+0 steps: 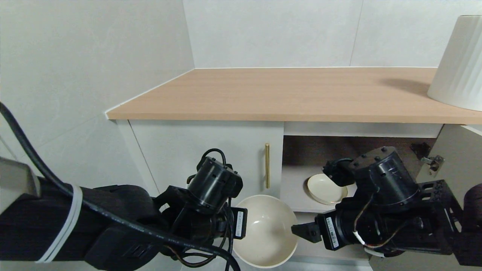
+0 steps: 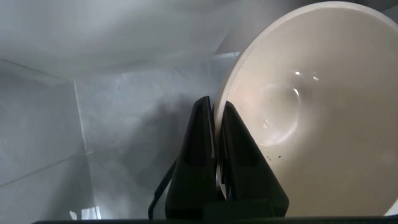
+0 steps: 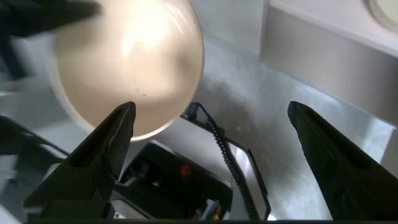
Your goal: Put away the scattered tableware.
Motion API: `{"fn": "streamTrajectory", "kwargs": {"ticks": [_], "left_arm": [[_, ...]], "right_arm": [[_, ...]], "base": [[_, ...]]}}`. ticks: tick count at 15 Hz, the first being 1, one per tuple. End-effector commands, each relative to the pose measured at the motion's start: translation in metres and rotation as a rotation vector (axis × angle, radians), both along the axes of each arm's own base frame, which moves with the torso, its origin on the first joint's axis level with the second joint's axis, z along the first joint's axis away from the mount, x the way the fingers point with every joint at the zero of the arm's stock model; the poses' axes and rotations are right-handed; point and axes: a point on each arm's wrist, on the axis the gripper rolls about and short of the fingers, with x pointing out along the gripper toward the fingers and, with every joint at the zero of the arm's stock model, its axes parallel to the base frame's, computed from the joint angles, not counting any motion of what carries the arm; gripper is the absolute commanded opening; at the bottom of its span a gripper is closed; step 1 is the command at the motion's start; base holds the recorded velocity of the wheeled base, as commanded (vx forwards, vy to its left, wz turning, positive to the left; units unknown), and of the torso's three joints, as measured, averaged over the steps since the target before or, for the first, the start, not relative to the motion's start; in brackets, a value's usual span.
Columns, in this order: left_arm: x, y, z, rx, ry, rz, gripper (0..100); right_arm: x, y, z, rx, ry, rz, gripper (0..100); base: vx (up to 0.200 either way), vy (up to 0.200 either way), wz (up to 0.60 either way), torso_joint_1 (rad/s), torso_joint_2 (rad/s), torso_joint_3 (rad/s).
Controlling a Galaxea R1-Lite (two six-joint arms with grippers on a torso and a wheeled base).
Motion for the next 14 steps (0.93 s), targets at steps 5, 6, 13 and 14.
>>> {"fn": "streamTrajectory", "kwargs": {"ticks": [5, 6, 13, 14], "left_arm": [[-0.010, -0.001, 0.007, -0.016, -0.015, -0.026, 0], [-0.012, -0.002, 0.006, -0.013, -0.012, -0.035, 0], [-0.020, -0.006, 0.008, -0.012, -0.016, -0.059, 0], [-0.019, -0.006, 0.008, -0.013, -0.017, -0.059, 0]], "right_arm": [[0.006, 0.010, -0.014, -0.030, 0.034, 0.002, 100], [0.007, 0.011, -0.016, -0.027, 0.032, 0.001, 100], [0.012, 0.015, -0.022, -0.027, 0.048, -0.011, 0], [0.012, 0.015, -0.022, -0.027, 0.048, -0.011, 0]], "base": [[0.000, 0.000, 0.00, 0.000, 0.00, 0.000], [0.000, 0.000, 0.00, 0.000, 0.00, 0.000], [0.000, 0.000, 0.00, 0.000, 0.00, 0.000], [0.000, 0.000, 0.00, 0.000, 0.00, 0.000]]}}
